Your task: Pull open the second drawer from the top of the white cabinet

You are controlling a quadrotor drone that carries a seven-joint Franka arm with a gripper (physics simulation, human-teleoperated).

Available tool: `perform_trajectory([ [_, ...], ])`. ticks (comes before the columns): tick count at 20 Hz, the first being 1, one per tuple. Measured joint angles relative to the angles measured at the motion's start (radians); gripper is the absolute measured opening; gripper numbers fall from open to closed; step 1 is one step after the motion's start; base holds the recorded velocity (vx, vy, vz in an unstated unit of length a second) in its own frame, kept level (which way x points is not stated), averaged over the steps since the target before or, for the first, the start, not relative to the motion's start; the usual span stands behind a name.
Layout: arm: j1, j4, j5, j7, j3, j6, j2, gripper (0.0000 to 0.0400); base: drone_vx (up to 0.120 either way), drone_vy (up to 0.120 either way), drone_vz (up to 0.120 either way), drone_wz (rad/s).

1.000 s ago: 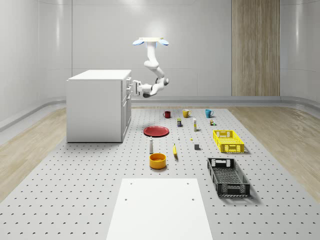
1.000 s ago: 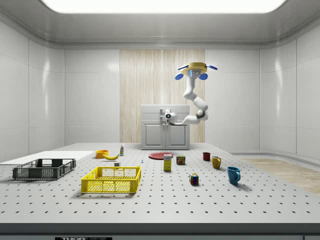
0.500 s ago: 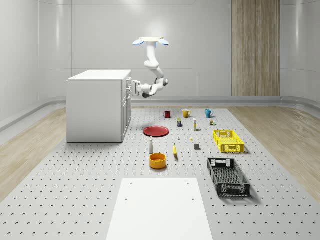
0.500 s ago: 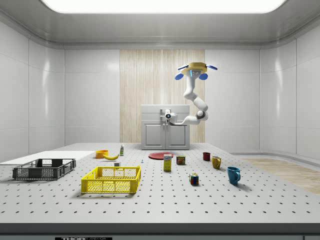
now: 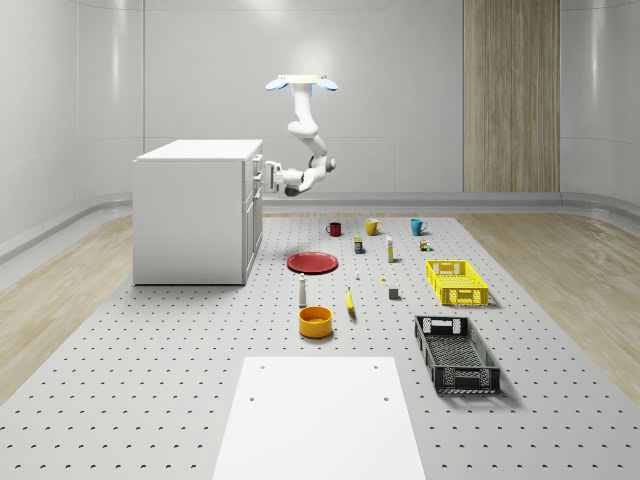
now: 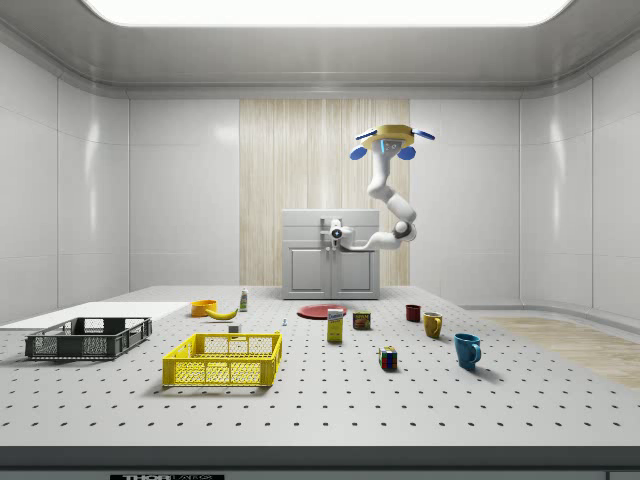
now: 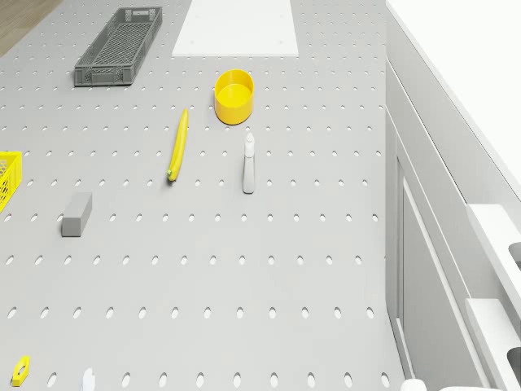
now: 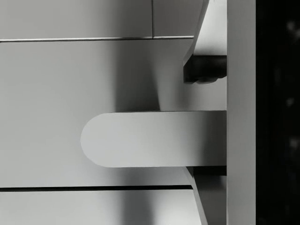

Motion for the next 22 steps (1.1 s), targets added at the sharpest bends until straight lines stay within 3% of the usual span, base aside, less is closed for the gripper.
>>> perform_trajectory([
  [1,-0.003,-0.002,0.0,-0.004,-0.001,-0.004,-0.001,0.0176,0.0,0.0,0.0,0.0],
  [3,-0.008,0.002,-0.02,0.044,0.001,-0.006,-0.008,0.0207,0.0,0.0,0.0,0.0],
  [7,-0.02,-0.008,-0.023,0.019,-0.012,-0.024,-0.015,0.0176,0.0,0.0,0.0,0.0],
  [9,-0.023,-0.005,-0.048,0.064,-0.016,-0.027,-0.026,0.0204,0.0,0.0,0.0,0.0],
  [10,-0.022,0.001,-0.082,0.118,-0.017,-0.026,-0.04,0.0256,0.0,0.0,0.0,0.0],
  [15,-0.028,-0.016,-0.08,0.052,-0.047,-0.045,-0.048,0.0188,0.0,0.0,0.0,0.0],
  [22,-0.06,-0.031,-0.121,0.036,-0.096,-0.098,-0.077,0.016,0.0,0.0,0.0,0.0],
])
